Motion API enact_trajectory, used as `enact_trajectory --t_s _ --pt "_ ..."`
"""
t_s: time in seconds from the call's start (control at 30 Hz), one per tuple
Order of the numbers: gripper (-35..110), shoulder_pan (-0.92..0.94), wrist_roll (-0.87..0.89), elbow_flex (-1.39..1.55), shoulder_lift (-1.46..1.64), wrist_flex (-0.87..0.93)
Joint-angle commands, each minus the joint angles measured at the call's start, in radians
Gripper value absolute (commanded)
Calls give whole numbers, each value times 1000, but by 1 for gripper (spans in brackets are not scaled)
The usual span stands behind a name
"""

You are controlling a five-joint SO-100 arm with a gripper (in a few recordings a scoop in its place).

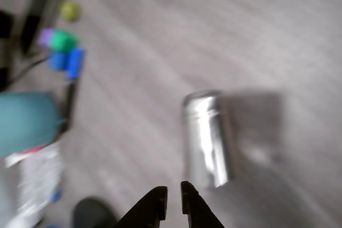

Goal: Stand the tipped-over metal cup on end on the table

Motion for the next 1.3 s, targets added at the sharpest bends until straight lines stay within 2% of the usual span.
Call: enact_trajectory --t_s 0.0,0.07,0.27,0.33,0.5,0.73,1.27 --pt "0 55 -54 -61 -153 0" --pt "1 63 -61 -69 -210 0" --pt "39 60 -60 -150 -356 6" --pt "46 63 -55 -206 -408 14" --pt "46 60 -98 -296 -566 71" --pt "46 66 -195 -295 -604 94" --pt "45 52 -227 -298 -741 9"
